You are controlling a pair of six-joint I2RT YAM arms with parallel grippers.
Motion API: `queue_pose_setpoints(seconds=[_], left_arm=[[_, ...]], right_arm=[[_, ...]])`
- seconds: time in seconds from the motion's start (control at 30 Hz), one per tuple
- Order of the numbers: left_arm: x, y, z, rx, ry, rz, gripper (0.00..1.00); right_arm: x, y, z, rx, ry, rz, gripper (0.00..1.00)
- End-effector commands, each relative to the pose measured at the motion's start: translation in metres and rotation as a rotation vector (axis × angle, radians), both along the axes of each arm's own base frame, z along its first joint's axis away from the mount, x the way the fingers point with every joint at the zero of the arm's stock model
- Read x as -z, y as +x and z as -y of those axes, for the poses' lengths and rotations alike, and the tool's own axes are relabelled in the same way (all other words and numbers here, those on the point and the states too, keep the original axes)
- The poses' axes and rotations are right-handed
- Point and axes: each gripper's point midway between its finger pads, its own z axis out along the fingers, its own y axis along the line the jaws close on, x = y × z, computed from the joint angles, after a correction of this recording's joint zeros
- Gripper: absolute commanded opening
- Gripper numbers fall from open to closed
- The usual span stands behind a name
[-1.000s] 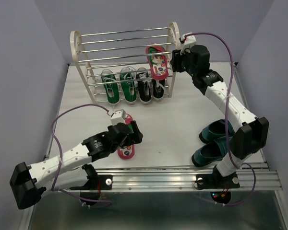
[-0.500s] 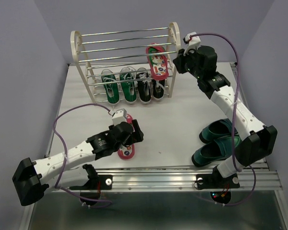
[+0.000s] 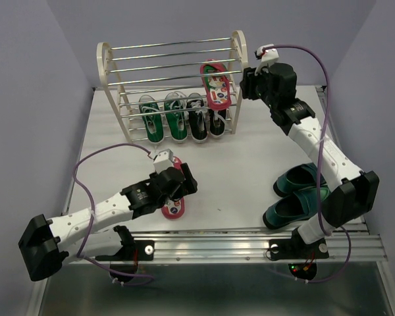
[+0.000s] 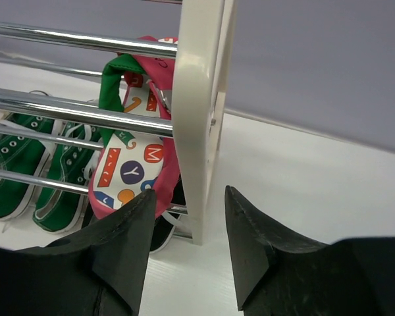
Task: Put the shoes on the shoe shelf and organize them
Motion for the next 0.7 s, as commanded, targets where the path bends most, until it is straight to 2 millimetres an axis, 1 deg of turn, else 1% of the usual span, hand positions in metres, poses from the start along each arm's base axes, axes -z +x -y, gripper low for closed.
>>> queue_pose_setpoints(seconds=[0.0,0.1,0.23,0.27,0.33,0.37,0.4,0.47,0.5,0.53,0.6,0.67], left_arm=[[-0.014,0.010,0.005,-0.040,-0.029,0.037,0.99],[-0.013,0.011,0.005,-0.049,-0.025,0.032,0.99],[-0.012,0.014,0.005,-0.060,-0.018,0.037,0.99],[-0.012,0.014,0.005,-0.060,-0.012,0.040,0.99],[-0.011,0.015,0.004,-0.065,-0.007,0.041,0.99],[-0.010,0.016,0.003,-0.071,-0.004,0.041,0.99],[-0.010,0.016,0.003,-0.073,-0.004,0.042,0.99],[-0.008,0.017,0.003,-0.076,0.004,0.040,0.99],[-0.008,0.017,0.002,-0.079,0.003,0.039,0.99],[-0.008,0.017,0.002,-0.087,-0.001,0.040,0.99],[-0.009,0.017,0.002,-0.089,-0.007,0.043,0.99],[-0.008,0.017,0.001,-0.090,-0.009,0.042,0.99]], right_arm=[[-0.012,0.011,0.008,0.060,-0.024,0.036,0.53],[-0.008,0.021,0.006,0.066,-0.040,0.033,0.52],[-0.007,0.032,-0.005,0.025,-0.041,0.036,0.46],[-0.007,0.033,-0.008,0.016,-0.042,0.043,0.45],[-0.009,0.032,-0.012,-0.009,-0.032,0.050,0.40],[-0.013,0.031,-0.014,-0.023,-0.024,0.063,0.38],[-0.013,0.029,-0.016,-0.029,-0.013,0.063,0.29],[-0.017,0.024,-0.018,-0.049,0.000,0.072,0.19],[-0.020,0.022,-0.018,-0.050,0.010,0.075,0.19],[-0.023,0.015,-0.016,-0.047,0.043,0.069,0.11],[-0.024,0.010,-0.014,-0.047,0.044,0.070,0.06],[-0.025,0.002,-0.013,-0.040,0.093,0.054,0.01]])
